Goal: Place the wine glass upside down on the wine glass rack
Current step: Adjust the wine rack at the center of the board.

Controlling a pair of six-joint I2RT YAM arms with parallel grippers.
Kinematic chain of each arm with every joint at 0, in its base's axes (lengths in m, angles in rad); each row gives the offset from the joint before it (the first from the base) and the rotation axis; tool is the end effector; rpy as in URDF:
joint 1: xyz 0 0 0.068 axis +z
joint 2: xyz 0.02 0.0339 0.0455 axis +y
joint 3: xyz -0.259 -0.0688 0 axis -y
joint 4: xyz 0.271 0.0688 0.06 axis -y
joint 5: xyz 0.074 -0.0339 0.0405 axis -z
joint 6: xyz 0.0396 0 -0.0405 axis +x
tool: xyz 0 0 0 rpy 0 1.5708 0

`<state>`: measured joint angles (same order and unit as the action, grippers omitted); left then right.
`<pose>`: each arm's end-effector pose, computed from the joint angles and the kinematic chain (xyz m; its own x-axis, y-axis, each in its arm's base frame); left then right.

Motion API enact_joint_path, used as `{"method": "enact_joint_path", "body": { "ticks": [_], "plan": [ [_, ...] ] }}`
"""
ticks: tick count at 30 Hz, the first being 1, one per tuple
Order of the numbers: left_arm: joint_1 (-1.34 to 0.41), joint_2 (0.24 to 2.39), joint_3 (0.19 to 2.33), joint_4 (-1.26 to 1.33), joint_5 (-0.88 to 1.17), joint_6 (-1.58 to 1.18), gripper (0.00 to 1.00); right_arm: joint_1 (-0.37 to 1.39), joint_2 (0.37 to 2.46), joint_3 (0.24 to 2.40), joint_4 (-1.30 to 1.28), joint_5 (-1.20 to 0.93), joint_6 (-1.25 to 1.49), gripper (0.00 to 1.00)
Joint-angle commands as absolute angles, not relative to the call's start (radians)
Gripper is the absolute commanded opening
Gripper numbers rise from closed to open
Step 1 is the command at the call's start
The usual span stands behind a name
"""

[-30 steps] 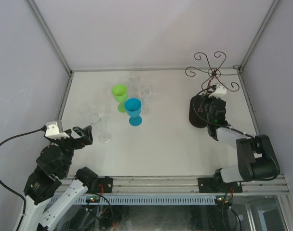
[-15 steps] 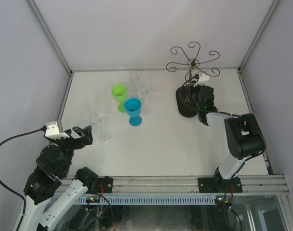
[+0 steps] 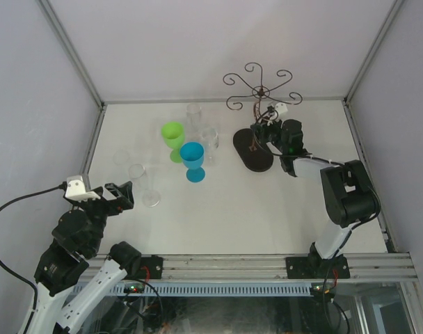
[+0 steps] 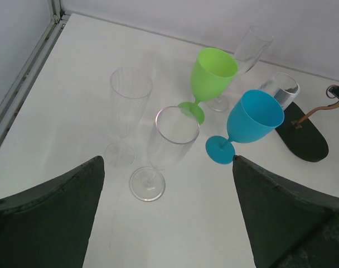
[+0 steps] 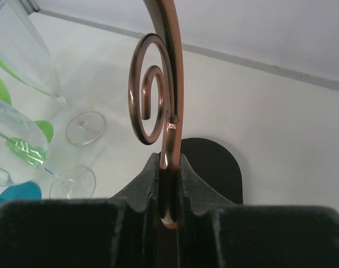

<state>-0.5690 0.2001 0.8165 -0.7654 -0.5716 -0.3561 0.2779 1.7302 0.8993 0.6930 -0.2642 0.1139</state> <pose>0.0610 -0.0136 0.3547 -0.1181 -0.2725 -0.9549 -0.0413 0.9621 -0.2695 0.3811 0.1195 0.1941 -0.1897 0.0600 -0.9800 -0.4952 0.8560 0.1482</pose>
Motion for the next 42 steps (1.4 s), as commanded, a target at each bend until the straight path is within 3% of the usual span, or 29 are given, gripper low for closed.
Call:
{"method": "enact_joint_path", "body": {
  "ticks": [1,8,16,22,42],
  "plan": [
    [-0.561,0.215,0.824,-0.732,-0.572,-0.356,1.0,0.287,1.75,0.976,0.723,-0.374,0.113,0.0],
    [-0.562,0.208,0.824,-0.735,-0.575,-0.357,1.0,0.293,1.764,0.977,0.678,-0.356,0.07,0.01],
    [-0.563,0.207,0.824,-0.735,-0.575,-0.357,1.0,0.291,1.733,0.977,0.63,-0.321,0.046,0.29],
    [-0.561,0.201,0.824,-0.734,-0.577,-0.357,1.0,0.287,1.701,0.976,0.594,-0.304,0.047,0.39],
    [-0.561,0.187,0.822,-0.733,-0.577,-0.359,1.0,0.283,1.549,0.728,0.69,-0.2,0.102,0.57]
  ]
}}
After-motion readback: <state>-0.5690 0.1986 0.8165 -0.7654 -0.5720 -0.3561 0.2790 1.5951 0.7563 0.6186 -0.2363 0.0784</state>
